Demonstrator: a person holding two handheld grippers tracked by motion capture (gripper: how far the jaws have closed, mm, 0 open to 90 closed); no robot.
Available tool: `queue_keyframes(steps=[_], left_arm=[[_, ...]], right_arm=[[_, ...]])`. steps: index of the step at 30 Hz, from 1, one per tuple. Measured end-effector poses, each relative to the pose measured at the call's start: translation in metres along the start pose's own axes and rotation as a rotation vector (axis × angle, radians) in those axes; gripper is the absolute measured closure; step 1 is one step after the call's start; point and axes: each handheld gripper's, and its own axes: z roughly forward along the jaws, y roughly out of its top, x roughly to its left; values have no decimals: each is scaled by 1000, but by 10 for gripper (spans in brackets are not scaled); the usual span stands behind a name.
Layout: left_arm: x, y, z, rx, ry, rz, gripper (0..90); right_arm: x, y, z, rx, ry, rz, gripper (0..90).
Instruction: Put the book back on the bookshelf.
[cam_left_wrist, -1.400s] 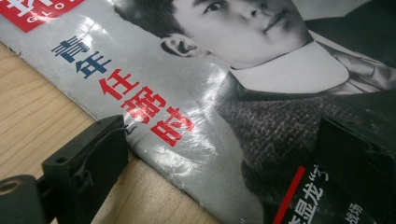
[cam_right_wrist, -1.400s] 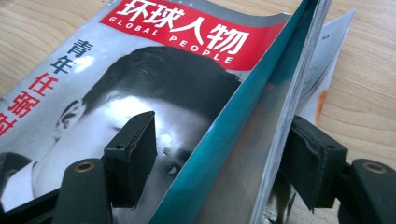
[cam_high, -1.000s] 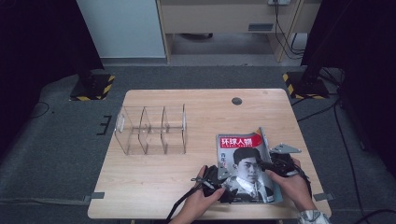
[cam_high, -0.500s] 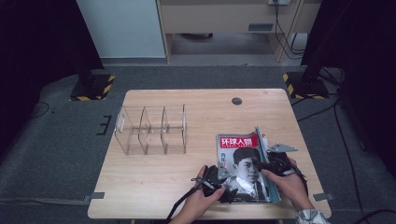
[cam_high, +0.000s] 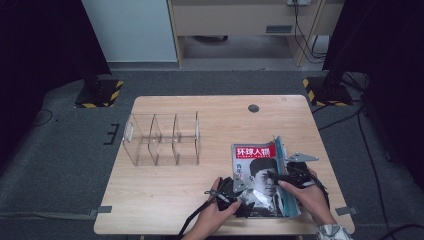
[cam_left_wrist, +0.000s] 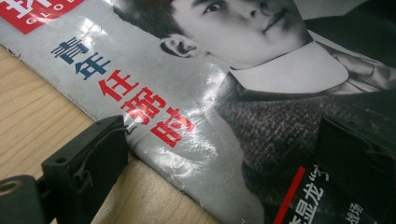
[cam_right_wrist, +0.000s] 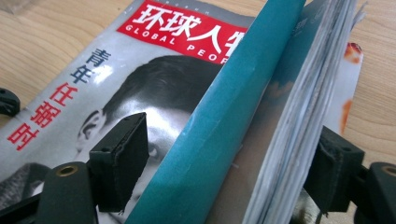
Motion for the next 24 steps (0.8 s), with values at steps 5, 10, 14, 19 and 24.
queue_keyframes(steps=[5,10,14,19,24], left_arm=[[0,0,0,0,0,0,21],[0,0,0,0,0,0,21],[0,0,0,0,0,0,22],[0,0,0,0,0,0,22],[0,0,0,0,0,0,21]], right_arm=[[-2,0,-2,11,10,10,223],[-3,-1,-5,14,32,16,209],[-3,-2,-7,11,41,15,203],[-5,-2,-5,15,45,18,203],[-8,-5,-2,33,10,-11,291]])
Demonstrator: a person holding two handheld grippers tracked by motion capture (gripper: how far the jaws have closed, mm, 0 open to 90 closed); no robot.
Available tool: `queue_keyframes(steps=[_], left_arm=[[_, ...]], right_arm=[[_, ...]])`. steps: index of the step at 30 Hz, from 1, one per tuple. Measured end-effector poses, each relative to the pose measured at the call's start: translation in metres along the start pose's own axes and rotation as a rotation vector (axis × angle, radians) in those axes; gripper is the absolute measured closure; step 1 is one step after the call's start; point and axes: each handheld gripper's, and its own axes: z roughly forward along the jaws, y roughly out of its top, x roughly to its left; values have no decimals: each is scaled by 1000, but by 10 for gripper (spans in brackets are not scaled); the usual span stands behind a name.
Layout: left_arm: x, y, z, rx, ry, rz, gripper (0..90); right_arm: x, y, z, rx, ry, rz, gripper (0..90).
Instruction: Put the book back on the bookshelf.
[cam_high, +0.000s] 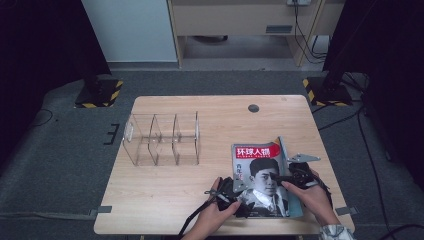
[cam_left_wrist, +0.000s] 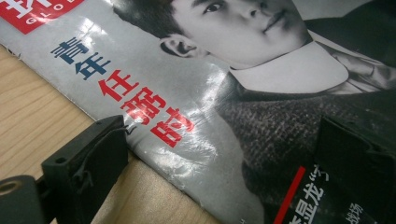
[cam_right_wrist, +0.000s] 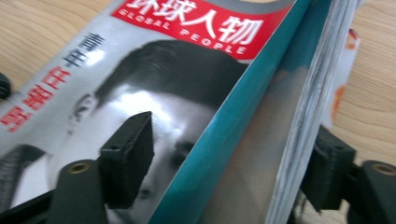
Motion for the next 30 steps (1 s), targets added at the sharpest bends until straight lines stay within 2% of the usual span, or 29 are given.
queue_keyframes(steps=[7,8,10,13,16,18,21,25,28,30], left_arm=[[0,0,0,0,0,0,21],[0,0,0,0,-1,-1,21],[0,0,0,0,0,0,21],[0,0,0,0,0,0,21],[0,0,0,0,0,0,21],[0,0,0,0,0,0,21],[0,0,0,0,0,0,21],[0,0,0,0,-1,0,21],[0,0,0,-1,-1,1,21],[1,0,-1,1,-6,-2,20]], right_arm=[[-7,-3,-2,-11,-42,-5,534],[-9,-4,-2,-15,-36,8,556],[-11,-4,-2,-23,-29,23,583],[-10,-4,-2,-24,-37,18,578],[-8,-5,1,-19,-39,13,479],[-6,-4,2,-9,-45,20,467],[-7,-4,2,-14,-50,12,527],[-8,-3,-1,-27,-60,31,649],[-8,-1,-4,-34,-66,28,734],[-9,0,-7,-47,-64,49,779]])
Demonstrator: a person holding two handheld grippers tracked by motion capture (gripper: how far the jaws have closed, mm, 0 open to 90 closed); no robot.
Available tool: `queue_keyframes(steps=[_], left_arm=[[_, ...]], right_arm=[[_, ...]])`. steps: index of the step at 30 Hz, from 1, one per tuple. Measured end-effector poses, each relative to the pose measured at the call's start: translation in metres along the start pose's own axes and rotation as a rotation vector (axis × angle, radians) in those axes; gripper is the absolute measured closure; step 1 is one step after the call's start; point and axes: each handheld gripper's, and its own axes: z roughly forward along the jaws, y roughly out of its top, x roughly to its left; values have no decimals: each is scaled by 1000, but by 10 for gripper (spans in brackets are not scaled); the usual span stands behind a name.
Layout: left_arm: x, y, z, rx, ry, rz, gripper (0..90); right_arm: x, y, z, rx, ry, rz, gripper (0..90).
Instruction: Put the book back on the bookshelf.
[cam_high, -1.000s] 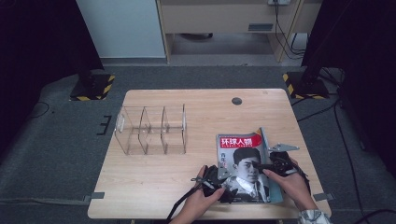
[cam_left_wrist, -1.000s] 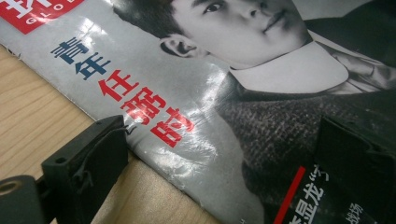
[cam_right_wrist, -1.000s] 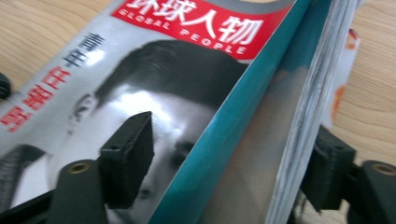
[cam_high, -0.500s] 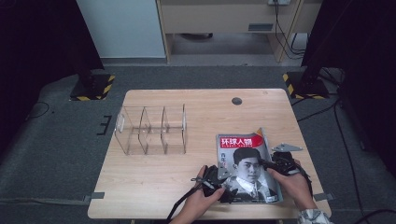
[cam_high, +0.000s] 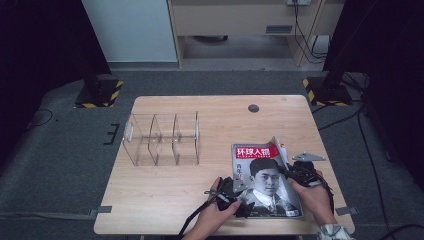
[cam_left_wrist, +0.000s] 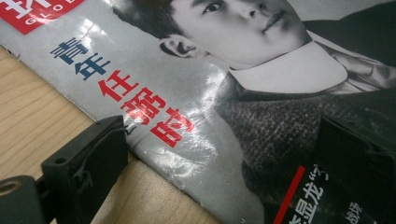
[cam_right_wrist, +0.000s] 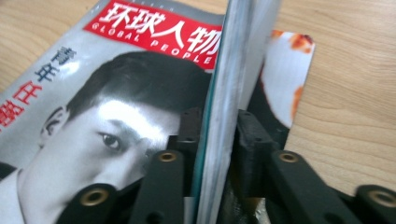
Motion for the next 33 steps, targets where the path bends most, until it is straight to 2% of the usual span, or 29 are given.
queue_keyframes(steps=[3,6,10,13,20,23,27,30,32,33], left_arm=[[2,0,0,-7,-4,-14,20],[7,0,-2,-38,12,-28,39],[18,-2,-6,-67,20,-64,38],[23,-3,-8,-94,14,-96,36],[31,-2,-7,-91,-2,-130,36],[35,-1,-7,-102,-23,-166,37],[41,0,-3,-97,-21,-181,38],[43,4,0,-89,-19,-171,39],[45,6,0,-97,-22,-181,39],[49,9,1,-105,-24,-192,39]], right_arm=[[0,2,-1,-11,5,2,806],[2,5,-2,-25,12,-2,844],[7,10,-5,-46,16,-25,873],[8,11,-7,-60,28,-16,875],[8,12,-14,-106,75,21,876],[10,14,-18,-133,99,29,877],[13,16,-24,-155,113,7,877],[17,18,-27,-174,124,-5,877],[20,20,-30,-184,130,-11,877],[21,21,-32,-188,136,-21,877]])
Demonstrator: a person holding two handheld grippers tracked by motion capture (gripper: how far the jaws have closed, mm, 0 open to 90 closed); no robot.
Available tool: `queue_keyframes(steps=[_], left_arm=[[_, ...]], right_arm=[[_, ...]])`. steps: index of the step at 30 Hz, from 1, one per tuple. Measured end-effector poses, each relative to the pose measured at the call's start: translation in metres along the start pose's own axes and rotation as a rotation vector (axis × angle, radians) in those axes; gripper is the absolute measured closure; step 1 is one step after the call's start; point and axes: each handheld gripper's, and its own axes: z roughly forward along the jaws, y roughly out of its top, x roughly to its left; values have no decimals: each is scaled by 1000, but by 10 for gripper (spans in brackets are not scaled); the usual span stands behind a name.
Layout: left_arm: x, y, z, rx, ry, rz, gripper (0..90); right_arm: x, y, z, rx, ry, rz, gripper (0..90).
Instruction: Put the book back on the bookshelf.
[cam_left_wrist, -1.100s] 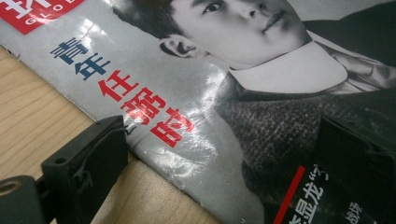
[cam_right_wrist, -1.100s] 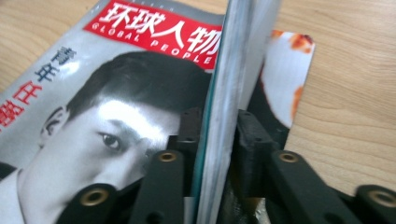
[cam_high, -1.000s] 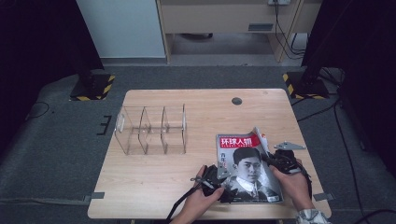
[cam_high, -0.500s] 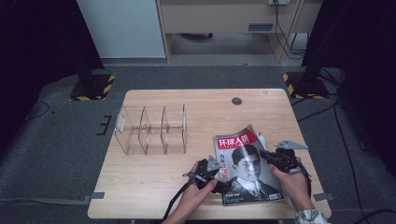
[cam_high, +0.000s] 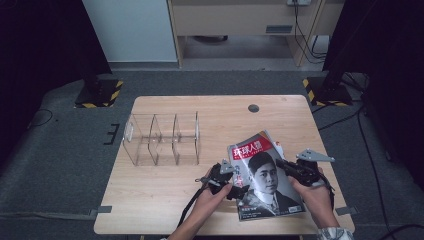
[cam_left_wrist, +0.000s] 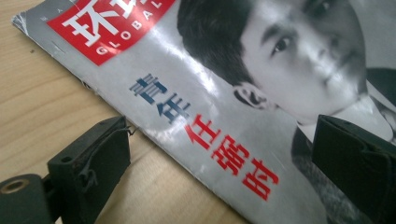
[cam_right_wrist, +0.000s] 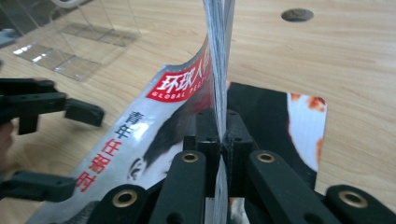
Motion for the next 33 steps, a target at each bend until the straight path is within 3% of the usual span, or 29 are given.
queue_keyframes(steps=[10,12,14,17,19,23,26,29,33], left_arm=[[21,8,4,-37,-11,-74,49],[21,9,8,-34,-10,-65,54],[22,12,11,-37,-26,-64,58],[24,16,16,-35,-73,-97,97],[24,19,18,-13,-95,-100,106],[26,19,19,-4,-97,-122,125],[32,17,17,-17,-91,-153,225],[33,17,15,-12,-54,-127,378],[31,17,16,-6,-50,-112,421]], right_arm=[[12,10,-13,-59,32,-38,877],[15,12,-16,-75,44,-43,877],[17,14,-20,-95,54,-48,877],[18,16,-24,-115,64,-40,877],[17,15,-24,-117,65,-36,877],[14,11,-17,-97,63,-21,877],[10,8,-11,-75,66,-3,876],[5,1,-1,-25,56,12,876],[-2,-11,12,71,44,26,875]])
